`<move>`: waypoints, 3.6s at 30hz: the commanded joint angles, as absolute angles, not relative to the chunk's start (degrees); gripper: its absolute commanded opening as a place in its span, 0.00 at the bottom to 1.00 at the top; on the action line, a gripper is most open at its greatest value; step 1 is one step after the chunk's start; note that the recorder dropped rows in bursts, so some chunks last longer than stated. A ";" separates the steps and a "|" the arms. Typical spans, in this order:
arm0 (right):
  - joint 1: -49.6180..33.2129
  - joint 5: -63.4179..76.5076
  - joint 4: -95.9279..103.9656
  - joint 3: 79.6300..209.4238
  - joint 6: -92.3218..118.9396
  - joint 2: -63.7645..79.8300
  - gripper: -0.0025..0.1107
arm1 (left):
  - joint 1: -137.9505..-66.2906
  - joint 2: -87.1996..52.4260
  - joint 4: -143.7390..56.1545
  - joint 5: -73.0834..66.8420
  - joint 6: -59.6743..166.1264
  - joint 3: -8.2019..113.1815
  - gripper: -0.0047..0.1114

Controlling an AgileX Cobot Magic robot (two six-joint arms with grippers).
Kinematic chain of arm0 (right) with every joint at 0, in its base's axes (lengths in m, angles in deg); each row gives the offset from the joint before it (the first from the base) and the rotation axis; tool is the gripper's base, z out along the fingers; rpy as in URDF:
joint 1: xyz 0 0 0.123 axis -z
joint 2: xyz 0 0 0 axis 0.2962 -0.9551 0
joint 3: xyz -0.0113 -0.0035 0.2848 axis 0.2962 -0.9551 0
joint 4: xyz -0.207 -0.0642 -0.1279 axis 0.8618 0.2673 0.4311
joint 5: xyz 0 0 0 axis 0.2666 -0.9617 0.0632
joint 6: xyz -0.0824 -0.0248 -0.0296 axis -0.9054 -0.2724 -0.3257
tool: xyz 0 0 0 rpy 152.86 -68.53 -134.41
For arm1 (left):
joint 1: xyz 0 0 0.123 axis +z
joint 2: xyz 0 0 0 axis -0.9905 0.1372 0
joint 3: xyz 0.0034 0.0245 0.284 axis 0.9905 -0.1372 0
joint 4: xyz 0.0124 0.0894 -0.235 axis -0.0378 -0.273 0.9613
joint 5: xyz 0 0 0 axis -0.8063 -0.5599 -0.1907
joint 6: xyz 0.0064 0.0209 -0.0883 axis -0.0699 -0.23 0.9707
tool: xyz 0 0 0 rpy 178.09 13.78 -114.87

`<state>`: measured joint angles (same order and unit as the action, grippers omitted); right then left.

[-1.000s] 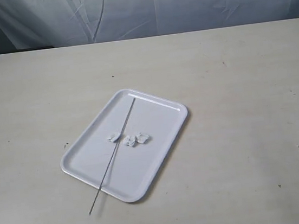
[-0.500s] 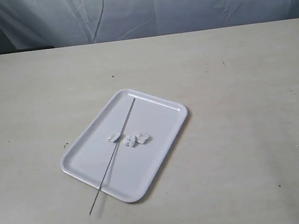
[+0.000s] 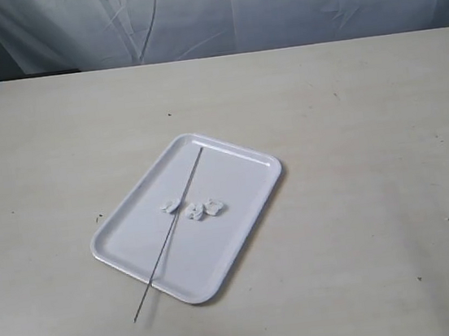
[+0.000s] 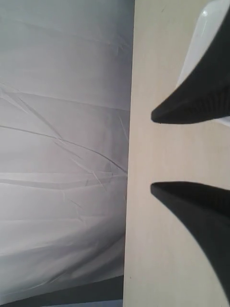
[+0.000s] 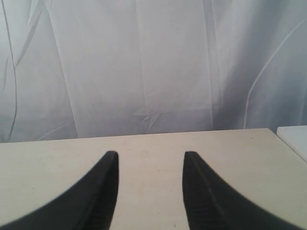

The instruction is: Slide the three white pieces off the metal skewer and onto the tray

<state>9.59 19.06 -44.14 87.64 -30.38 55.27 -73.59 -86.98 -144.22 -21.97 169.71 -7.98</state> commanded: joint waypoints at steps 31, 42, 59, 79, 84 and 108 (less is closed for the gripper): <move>17.84 -10.80 -7.73 79.63 -1.75 79.72 0.39 | -75.40 -87.20 -34.52 14.34 62.10 -8.20 0.38; 17.84 -14.43 -6.46 79.63 4.36 79.83 0.39 | -75.40 -87.20 -37.64 14.45 57.67 -8.20 0.38; 17.84 -14.51 -3.43 79.63 9.17 79.83 0.39 | -75.40 -87.20 -36.90 14.45 58.30 -8.20 0.38; 17.84 -14.51 -3.01 79.63 9.17 79.83 0.39 | -79.04 -87.20 -35.04 16.92 56.15 -8.20 0.38; 17.84 -14.51 -3.01 79.63 9.17 79.83 0.39 | -80.00 -87.20 -35.48 16.58 56.15 -8.20 0.38; 17.84 -14.23 -3.93 79.63 9.17 79.83 0.39 | -80.00 -87.20 -35.64 16.59 56.15 -8.20 0.38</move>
